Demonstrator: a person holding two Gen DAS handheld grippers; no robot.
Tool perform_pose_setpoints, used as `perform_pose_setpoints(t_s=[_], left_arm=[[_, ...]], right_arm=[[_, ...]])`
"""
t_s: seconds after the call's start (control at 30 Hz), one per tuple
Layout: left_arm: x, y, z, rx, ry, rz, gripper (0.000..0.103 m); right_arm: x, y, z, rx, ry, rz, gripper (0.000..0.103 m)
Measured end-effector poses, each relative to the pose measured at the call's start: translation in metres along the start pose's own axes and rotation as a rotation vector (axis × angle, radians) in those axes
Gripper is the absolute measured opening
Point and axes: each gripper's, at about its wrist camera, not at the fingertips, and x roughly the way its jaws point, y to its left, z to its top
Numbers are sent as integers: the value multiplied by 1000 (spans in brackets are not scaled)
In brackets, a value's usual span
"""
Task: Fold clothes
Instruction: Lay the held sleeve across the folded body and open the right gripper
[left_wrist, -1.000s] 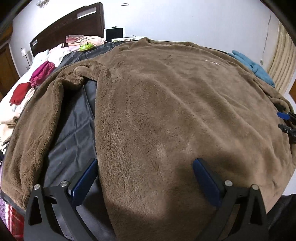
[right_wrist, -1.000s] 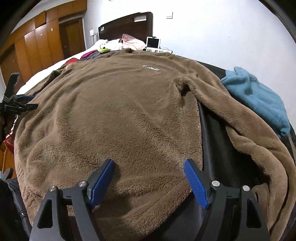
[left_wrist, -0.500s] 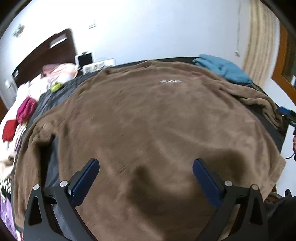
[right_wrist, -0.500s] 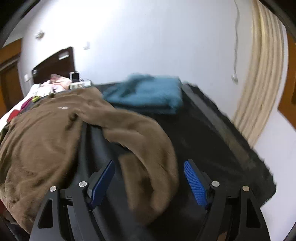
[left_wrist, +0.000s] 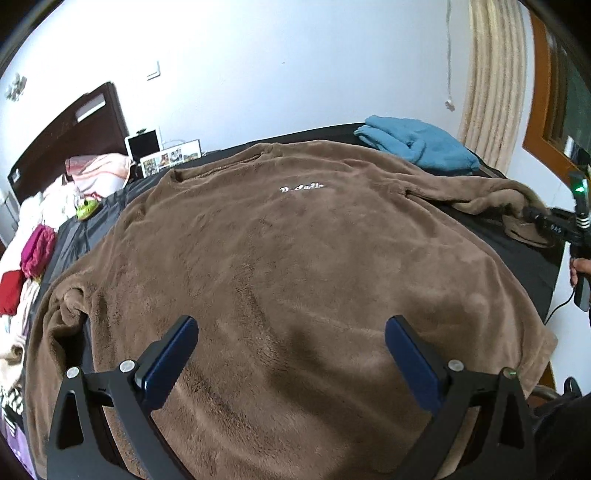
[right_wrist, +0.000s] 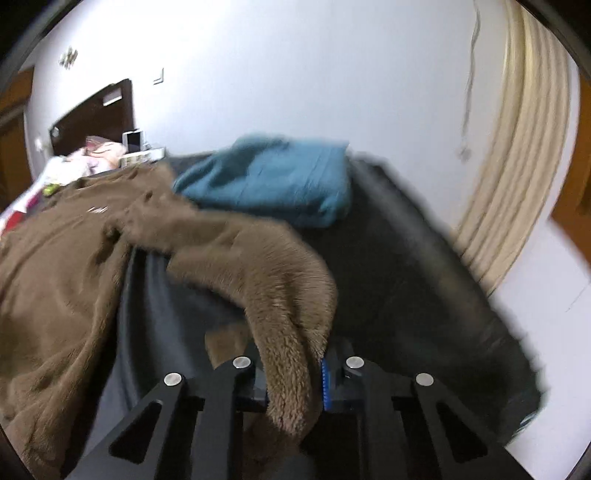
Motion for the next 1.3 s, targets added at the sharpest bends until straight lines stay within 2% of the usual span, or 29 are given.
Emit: perform_pose_setpoints(t_s=[0.07, 0.17, 0.3, 0.53, 0.77, 0.9, 0.97, 1.0, 1.03, 1.07, 1.2, 1.3], left_arm=[[4, 7, 2, -31, 2, -13, 102], [9, 17, 4, -70, -3, -30, 102], [12, 29, 6, -97, -22, -37, 102], [12, 58, 0, -168, -27, -42, 102], [10, 95, -11, -279, -17, -35, 102], [8, 111, -16, -326, -14, -25, 102], [8, 117, -18, -342, -13, -19, 102], [8, 119, -18, -348, -12, -17, 102], [8, 120, -19, -352, -10, -14, 102], [8, 122, -19, -356, -8, -11, 102], [10, 128, -20, -363, 1, 1, 102], [15, 132, -19, -371, 17, 3, 102]], right_arm=[[-13, 8, 16, -49, -81, -96, 17], [-37, 24, 42, -97, -213, -183, 17], [-62, 53, 79, -131, -370, -198, 17], [-77, 137, 136, -258, -556, -141, 17], [-83, 238, 165, -423, -688, 63, 18], [-80, 294, 168, -565, -649, 254, 18], [-72, 319, 168, -656, -566, 387, 23], [-65, 331, 165, -709, -510, 441, 40], [-58, 342, 162, -752, -466, 479, 75], [-50, 352, 159, -794, -422, 517, 86], [-28, 369, 142, -890, -278, 607, 89], [-29, 349, 131, -876, -215, 675, 89]])
